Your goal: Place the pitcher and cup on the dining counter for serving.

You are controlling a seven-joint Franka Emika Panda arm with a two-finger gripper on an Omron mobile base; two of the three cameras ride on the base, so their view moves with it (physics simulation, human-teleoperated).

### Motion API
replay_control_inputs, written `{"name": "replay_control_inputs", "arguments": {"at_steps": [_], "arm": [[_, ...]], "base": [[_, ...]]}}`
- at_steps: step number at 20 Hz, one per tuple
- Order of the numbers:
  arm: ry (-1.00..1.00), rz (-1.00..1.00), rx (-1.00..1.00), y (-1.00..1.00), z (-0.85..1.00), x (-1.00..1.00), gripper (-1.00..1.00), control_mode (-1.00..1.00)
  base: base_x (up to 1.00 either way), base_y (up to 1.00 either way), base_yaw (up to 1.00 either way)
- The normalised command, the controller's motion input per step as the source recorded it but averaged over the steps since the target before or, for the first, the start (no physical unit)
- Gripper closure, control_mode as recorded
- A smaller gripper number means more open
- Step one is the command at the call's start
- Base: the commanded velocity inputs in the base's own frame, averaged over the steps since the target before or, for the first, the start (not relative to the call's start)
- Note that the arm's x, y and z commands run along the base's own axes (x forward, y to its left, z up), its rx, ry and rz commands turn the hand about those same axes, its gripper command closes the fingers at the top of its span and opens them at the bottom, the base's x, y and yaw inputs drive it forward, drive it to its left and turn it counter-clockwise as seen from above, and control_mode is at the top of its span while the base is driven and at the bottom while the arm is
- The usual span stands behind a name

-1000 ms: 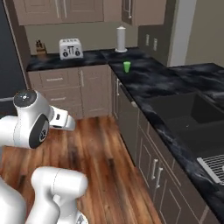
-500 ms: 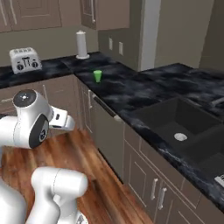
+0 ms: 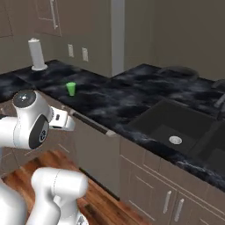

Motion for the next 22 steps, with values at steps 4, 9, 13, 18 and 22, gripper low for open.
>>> {"name": "replay_control_inputs", "arguments": {"at_steps": [4,9,13,18,22], "arm": [[0.0,0.0,0.0,0.0,0.0,0.0,-1.0,1.0],[0.0,0.0,0.0,0.0,0.0,0.0,-1.0,1.0],[0.0,0.0,0.0,0.0,0.0,0.0,-1.0,1.0],[0.0,0.0,0.0,0.0,0.0,0.0,-1.0,1.0],[0.0,0.0,0.0,0.0,0.0,0.0,-1.0,1.0]], "base": [[1.0,1.0,-0.51],[1.0,1.0,-0.5],[0.86,1.0,-0.47],[0.56,1.0,-0.42],[0.23,1.0,-0.29]]}}
